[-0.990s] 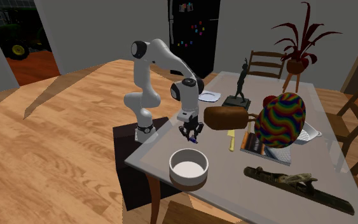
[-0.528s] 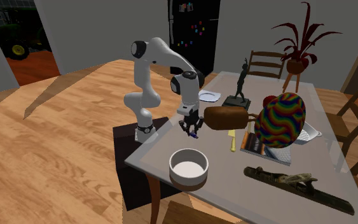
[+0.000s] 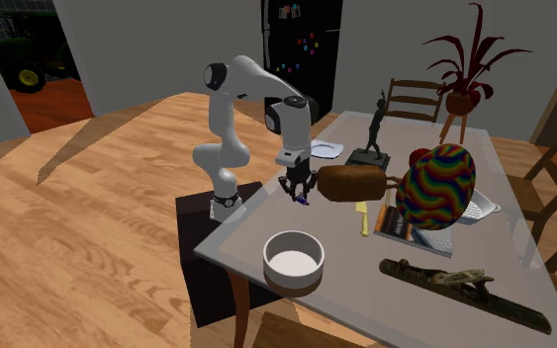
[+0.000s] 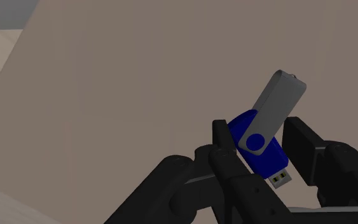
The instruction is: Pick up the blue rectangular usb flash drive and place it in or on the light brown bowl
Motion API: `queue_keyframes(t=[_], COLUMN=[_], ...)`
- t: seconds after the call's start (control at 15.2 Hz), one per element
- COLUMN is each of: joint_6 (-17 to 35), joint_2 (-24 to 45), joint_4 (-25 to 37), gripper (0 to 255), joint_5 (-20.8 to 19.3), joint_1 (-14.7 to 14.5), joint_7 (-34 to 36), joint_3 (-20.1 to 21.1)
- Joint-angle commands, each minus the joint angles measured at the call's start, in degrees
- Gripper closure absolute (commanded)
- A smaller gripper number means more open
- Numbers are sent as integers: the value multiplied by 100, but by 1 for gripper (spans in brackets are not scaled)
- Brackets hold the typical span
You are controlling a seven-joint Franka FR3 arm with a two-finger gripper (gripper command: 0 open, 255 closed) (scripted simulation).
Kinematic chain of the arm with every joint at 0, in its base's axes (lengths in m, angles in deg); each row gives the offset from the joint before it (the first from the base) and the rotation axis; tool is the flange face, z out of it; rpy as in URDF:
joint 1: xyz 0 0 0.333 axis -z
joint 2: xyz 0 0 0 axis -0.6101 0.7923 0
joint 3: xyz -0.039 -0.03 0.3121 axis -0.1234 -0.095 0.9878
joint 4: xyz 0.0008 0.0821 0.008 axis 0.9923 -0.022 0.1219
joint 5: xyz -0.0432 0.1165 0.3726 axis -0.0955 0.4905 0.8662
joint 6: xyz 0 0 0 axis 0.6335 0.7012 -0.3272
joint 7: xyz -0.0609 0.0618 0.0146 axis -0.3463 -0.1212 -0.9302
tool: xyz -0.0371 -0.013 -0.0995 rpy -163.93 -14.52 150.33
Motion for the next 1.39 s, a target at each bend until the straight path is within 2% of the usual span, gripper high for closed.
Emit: queue_keyframes(t=[0.0,0.79,1.32], joint_6=[-157,-1012,-893], joint_2=[-29,-103,1445], joint_4=[122,898,2110], gripper=[255,255,255], joint_5=[-27,-164,-1047], joint_1=[8,49,698], joint_7=[1,92,-54], joint_3=[-56,-287,-191])
